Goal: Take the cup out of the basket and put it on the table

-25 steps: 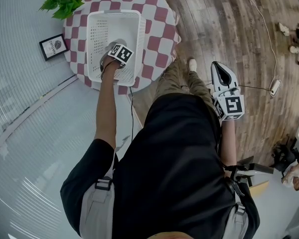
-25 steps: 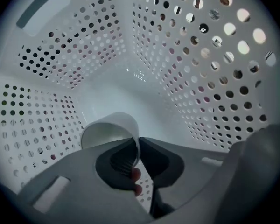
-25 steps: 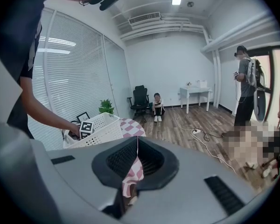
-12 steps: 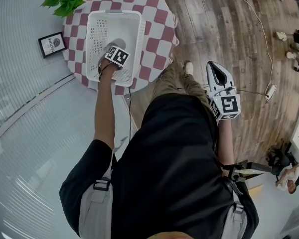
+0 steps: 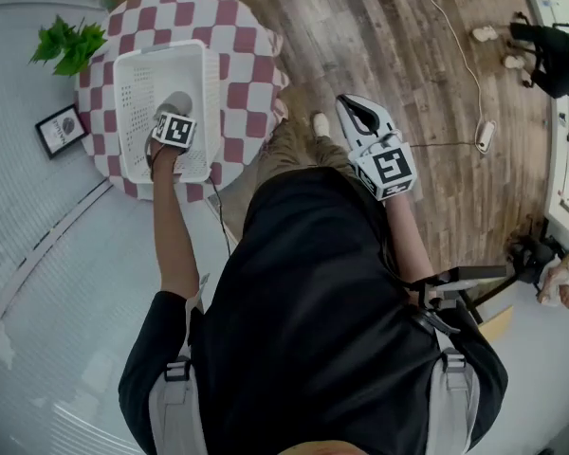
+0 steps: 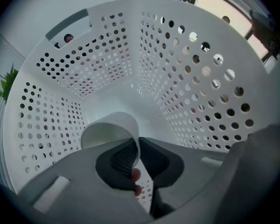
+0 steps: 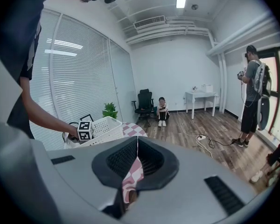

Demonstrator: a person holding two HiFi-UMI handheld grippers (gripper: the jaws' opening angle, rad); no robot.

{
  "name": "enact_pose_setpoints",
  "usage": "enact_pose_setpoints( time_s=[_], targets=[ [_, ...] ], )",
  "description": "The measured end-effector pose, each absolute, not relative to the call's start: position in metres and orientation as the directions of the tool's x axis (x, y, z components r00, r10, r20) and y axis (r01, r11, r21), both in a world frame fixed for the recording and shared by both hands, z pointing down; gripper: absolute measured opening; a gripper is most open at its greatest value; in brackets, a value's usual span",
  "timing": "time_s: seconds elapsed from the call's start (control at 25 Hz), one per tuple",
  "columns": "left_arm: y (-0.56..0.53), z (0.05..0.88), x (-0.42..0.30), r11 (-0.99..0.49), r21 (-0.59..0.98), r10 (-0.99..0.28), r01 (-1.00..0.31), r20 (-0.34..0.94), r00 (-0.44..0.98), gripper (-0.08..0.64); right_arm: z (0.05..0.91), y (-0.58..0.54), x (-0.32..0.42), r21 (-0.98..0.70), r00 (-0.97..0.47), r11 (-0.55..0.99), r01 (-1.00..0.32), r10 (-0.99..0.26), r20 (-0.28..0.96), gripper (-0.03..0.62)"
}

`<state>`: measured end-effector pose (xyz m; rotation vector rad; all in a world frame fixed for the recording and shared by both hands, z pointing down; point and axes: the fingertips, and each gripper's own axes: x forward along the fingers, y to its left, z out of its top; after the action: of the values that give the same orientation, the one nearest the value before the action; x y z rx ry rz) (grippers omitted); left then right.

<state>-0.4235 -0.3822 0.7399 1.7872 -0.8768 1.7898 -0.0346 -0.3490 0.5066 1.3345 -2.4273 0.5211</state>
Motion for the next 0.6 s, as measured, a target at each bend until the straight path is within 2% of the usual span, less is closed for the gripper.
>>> enact_pose_setpoints(
  time_s=[0.08,0.2,0.36,0.6],
  targets=[
    [-0.383,0.732,-0.432,-0.677,-0.142,-0.143,-0.722,0.988,-0.06,0.026,0.507,-0.351,-0.041,-0.164,-0.525,0.509,-0.845,-0.731,0.436,0.012],
    [-0.354,0.739,-0.42,-0.623,-0.035,-0.034,-0.781,0.999,-0.017,0.026,0.502,-0.351,-0.034,-0.149,-0.522,0.513,-0.845,-0.735,0.432,0.012],
    [-0.363,0.735,-0.41,-0.63,-0.051,-0.093,-0.775,0.996,0.01,0.026,0.494,-0.35,-0.026,-0.149,-0.523,0.512,-0.846,-0.741,0.421,0.012],
    [-0.355,0.732,-0.405,-0.625,-0.027,-0.103,-0.781,0.993,0.049,0.026,0.489,-0.347,-0.03,-0.147,-0.535,0.525,-0.839,-0.741,0.407,0.012]
  ],
)
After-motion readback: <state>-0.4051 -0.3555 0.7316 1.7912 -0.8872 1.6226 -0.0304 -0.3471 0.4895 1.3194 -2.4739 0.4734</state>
